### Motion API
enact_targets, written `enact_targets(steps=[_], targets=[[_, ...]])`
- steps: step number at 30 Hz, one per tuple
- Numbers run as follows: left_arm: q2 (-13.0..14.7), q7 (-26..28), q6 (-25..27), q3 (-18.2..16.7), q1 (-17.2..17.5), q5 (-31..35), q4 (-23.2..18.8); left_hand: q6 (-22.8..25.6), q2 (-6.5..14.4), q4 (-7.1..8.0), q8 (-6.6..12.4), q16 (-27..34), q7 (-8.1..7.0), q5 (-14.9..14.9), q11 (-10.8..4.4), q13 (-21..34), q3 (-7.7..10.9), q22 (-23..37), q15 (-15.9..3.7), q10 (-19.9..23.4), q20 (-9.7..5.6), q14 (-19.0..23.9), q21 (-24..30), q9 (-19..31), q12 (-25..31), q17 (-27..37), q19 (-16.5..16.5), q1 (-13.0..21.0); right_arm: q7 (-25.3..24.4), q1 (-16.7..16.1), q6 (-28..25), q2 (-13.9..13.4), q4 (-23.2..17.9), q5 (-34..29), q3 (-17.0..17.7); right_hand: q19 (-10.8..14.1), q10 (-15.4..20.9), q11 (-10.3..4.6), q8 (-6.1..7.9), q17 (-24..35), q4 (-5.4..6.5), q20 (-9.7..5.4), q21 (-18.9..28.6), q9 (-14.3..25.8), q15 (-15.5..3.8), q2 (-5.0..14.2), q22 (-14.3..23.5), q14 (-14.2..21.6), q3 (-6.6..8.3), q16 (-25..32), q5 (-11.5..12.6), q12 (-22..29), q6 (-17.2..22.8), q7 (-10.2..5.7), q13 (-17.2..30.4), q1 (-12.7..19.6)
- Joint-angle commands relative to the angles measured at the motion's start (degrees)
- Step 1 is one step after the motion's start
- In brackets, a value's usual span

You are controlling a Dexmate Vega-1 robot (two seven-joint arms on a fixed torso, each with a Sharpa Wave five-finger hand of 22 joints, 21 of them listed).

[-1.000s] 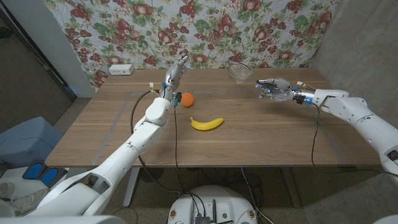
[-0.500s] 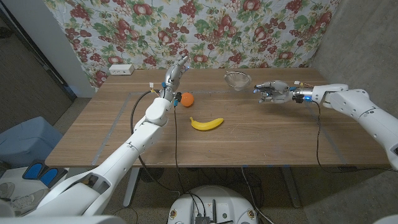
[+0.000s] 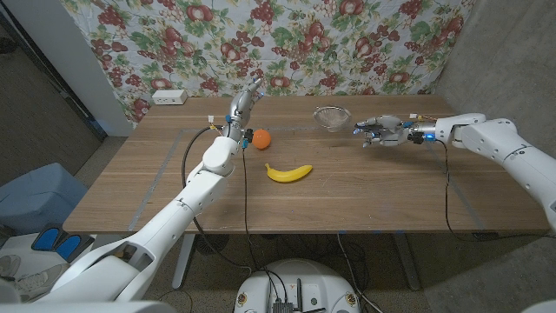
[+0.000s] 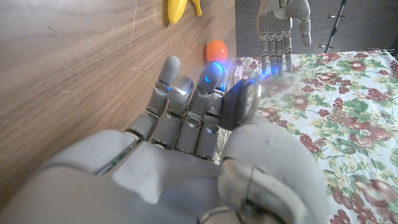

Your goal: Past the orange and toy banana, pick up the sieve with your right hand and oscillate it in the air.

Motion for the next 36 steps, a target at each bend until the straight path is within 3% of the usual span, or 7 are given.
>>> enact_targets(steps=[1,21,27,32,36], targets=[[0.2,0.0,0.0,-0.2,0.2,-0.1,-0.2,0.2,-0.1,-0.1,-0.03,0.0,-0.23,-0.1,-0.17,0.1,0.37,0.1,-0.11,-0.2,-0.08,-0.3,-0.2,0.0,-0.2,0.0,0.4,-0.5,-0.9,1.6,-2.6,0.0,0.1,-1.4,-1.7,0.6,-1.5,-1.35,-0.13,-0.1,-0.26,-2.52,0.2,0.0,-4.97,0.14,0.1,0.5,0.38,-0.1,-0.2,0.5,0.3,0.64,0.3,1.0],[0.1,-0.1,0.5,-0.1,-0.1,-0.3,0.2,0.2,-0.2,-0.11,-0.03,0.0,-0.16,-0.2,-0.18,0.1,0.51,0.1,-0.16,-0.3,-0.07,-0.2,-0.4,0.0,-0.2,0.0,0.5,-0.6,0.0,4.4,-3.2,3.3,6.7,-3.2,-3.8,0.6,-1.6,-1.04,-0.22,-0.1,-0.33,-2.23,0.4,-0.7,-4.94,0.18,0.1,0.6,0.74,-0.2,-0.6,0.5,0.1,0.94,-0.3,1.2],[-0.1,-0.2,0.4,0.0,-0.4,-0.3,0.8,0.2,-0.2,-0.11,-0.03,0.0,-0.22,-0.2,-0.13,0.1,0.55,0.1,-0.11,-0.3,-0.06,-0.3,-0.5,0.0,-0.2,0.0,0.5,-0.6,-0.2,4.8,-3.6,3.5,7.5,-3.9,-4.1,0.6,-1.9,-0.86,-0.28,-0.1,-0.39,-2.01,0.5,-0.9,-4.92,0.22,0.1,0.6,0.91,-0.2,-0.6,0.5,-0.1,0.95,-0.3,1.3],[-0.4,-0.5,0.1,0.2,-0.9,-0.4,1.5,0.2,-0.2,-0.11,-0.02,0.0,-0.21,-0.2,-0.12,0.1,0.59,0.2,-0.13,-0.3,-0.06,-0.3,-0.6,0.0,-0.2,0.0,0.5,-0.7,-4.0,4.2,-5.6,2.6,5.1,-4.9,-4.1,0.6,-1.7,-0.74,-0.25,-0.1,-0.47,-1.84,0.6,-1.1,-4.91,0.23,0.1,0.6,1.07,-0.2,-0.8,0.4,-0.1,1.2,-0.7,1.3],[-0.5,-0.7,0.1,0.3,-1.2,-0.4,2.0,0.2,-0.2,-0.11,-0.02,0.0,-0.19,-0.2,-0.19,0.1,0.64,0.2,-0.13,-0.3,-0.05,-0.3,-0.6,0.0,-0.2,0.0,0.6,-0.7,-3.5,4.6,-5.4,3.0,6.3,-5.0,-4.3,0.6,-1.8,-0.5,-0.24,-0.1,-0.54,-1.72,0.6,-1.2,-4.91,0.23,0.1,0.6,1.18,-0.2,-0.8,0.5,-0.1,1.33,-0.6,1.4]])
